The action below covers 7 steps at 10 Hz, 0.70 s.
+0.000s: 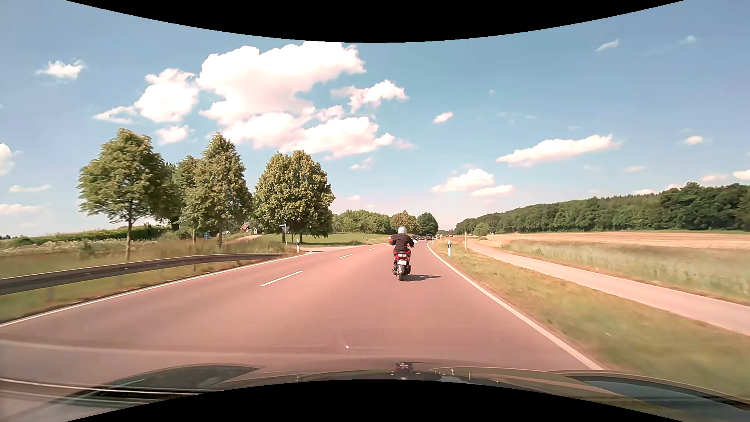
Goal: Follow the waypoints while adhering to traffic rules and regulations
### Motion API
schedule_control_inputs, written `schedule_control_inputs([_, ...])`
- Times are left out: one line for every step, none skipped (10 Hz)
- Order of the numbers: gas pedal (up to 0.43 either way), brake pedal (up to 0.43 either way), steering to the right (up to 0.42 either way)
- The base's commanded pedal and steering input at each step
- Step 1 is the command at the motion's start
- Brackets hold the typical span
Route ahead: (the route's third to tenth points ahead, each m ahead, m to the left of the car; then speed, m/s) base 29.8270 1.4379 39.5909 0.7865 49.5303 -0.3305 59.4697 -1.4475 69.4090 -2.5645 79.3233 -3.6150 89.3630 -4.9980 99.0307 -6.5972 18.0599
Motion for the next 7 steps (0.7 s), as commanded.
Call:
schedule_control_inputs([0.15, 0.012, 0.01])
schedule_control_inputs([0.15, 0.012, 0.011])
schedule_control_inputs([0.15, 0.012, 0.011])
schedule_control_inputs([0.15, 0.012, 0.012])
schedule_control_inputs([0.15, 0.012, 0.013])
schedule_control_inputs([0.15, 0.012, 0.013])
schedule_control_inputs([0.15, 0.012, 0.013])
